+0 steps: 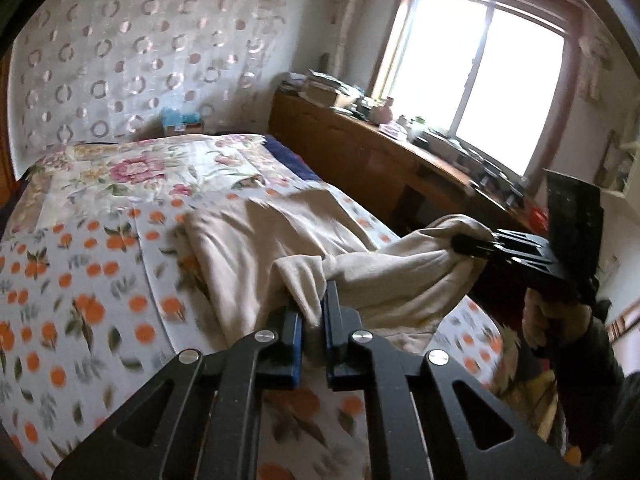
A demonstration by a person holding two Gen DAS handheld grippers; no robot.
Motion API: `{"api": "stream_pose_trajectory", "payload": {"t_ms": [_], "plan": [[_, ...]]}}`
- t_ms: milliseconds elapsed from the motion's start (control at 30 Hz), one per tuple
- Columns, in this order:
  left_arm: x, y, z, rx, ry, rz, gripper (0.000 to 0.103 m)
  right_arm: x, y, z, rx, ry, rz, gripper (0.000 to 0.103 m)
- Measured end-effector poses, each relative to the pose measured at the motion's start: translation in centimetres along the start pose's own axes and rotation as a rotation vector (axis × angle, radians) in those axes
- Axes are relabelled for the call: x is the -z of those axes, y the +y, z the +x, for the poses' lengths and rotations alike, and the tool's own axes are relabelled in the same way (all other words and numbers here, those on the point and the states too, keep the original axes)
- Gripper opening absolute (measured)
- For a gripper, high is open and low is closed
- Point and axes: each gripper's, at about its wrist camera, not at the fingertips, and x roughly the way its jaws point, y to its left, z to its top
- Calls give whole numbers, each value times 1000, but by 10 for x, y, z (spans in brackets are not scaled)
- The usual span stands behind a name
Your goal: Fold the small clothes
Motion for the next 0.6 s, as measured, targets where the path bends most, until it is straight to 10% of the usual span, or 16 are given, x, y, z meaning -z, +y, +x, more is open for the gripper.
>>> {"api": "stream_pose_trajectory", "payload": {"t_ms": [600], "plan": [[-77, 74, 88, -143, 70, -53, 9, -68, -37, 125, -58, 54, -19, 10]]}}
